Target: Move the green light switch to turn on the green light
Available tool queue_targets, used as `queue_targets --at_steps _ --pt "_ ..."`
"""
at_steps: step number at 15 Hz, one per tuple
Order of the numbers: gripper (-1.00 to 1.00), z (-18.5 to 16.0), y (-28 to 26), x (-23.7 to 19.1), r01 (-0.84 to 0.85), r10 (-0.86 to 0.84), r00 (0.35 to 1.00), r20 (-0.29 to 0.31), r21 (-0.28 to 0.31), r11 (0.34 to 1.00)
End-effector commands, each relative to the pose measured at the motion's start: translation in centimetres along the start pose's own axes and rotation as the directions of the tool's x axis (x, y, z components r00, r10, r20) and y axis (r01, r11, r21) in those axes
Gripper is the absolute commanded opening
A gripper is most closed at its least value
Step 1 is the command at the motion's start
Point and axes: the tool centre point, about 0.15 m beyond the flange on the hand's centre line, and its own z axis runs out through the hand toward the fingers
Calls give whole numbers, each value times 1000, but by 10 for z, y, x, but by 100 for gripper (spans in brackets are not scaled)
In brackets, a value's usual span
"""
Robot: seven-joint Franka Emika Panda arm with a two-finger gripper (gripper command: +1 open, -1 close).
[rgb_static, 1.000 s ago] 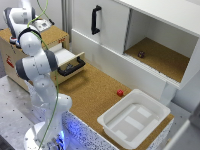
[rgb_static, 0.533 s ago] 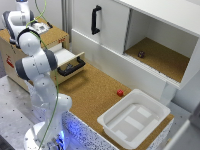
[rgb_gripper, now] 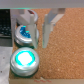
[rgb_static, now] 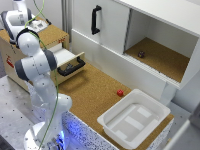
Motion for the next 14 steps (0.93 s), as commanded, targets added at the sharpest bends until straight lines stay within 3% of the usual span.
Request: queue_targets --at_steps 1,6,10,14 --pt "100 0 33 -31 -160 157 986 57 40 986" --pt "100 15 65 -104 -432 437 899 -33 95 897" --pt "100 37 74 -187 -600 599 800 20 40 799" --pt "100 59 76 -278 -740 738 673 51 44 671"
